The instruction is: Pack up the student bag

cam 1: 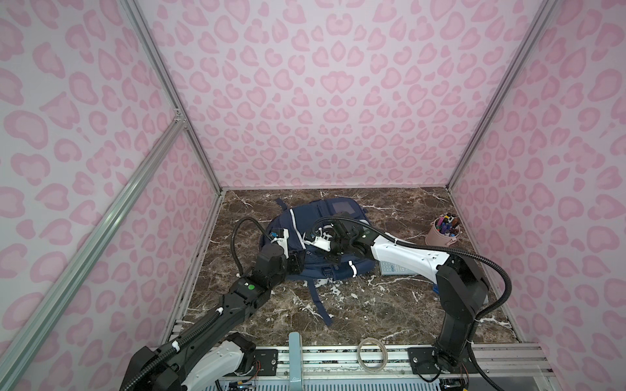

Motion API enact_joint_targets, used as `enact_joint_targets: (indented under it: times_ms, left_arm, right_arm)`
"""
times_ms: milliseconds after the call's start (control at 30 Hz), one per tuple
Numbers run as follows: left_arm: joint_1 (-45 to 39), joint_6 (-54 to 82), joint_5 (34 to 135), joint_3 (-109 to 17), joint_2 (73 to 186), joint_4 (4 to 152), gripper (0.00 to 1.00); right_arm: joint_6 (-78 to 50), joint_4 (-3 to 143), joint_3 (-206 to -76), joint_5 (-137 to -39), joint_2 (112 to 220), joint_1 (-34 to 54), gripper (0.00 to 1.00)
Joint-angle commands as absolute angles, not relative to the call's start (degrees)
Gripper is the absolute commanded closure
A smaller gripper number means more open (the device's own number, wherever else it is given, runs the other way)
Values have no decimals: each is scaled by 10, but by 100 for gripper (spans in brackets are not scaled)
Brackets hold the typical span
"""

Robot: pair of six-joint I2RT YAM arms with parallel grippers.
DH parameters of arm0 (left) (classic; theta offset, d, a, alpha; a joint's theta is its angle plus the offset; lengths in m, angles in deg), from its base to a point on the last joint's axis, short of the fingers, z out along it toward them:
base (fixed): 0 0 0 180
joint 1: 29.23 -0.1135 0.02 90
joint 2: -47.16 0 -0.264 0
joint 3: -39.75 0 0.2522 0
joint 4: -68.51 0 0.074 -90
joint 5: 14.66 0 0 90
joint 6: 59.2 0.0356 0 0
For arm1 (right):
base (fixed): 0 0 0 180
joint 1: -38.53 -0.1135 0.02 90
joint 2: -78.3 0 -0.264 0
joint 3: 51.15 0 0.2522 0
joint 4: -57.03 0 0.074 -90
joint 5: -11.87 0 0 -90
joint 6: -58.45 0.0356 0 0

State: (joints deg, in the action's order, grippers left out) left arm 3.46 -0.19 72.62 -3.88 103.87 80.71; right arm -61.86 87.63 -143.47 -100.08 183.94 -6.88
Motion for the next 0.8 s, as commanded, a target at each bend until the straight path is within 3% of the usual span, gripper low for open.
enact_joint_targets:
  times_ms: [0,100,233,333,500,633,767]
  left_arm:
    - [69,17,678,-16,1049,718,57]
    - [92,14,668,-11,1077,650,56]
    - [106,-9,610,-45,1122,671,57]
    - [107,-68,534,-65,1156,739,67]
    - [107,-96,564,-55,1184,693,74]
    - [105,-121,573,-70,1155,749,95]
    - [88,-113,587,-91,1132,851,97]
  right_arm:
    - [-596,872,-1439,-1032,1846,-72,100]
    - [-592,871,-1440,-1032,1848,-76,100]
    - [-591,873,-1444,-1031,1851,-82,100]
    - [-587,871,-1447,-1036,1852,-84,100]
    - [-585,867,-1446,-1026,1857,-94,100]
    - [-585,867,-1438,-1003,1857,-94,100]
    - [-584,871,-1434,-984,1856,-85,100]
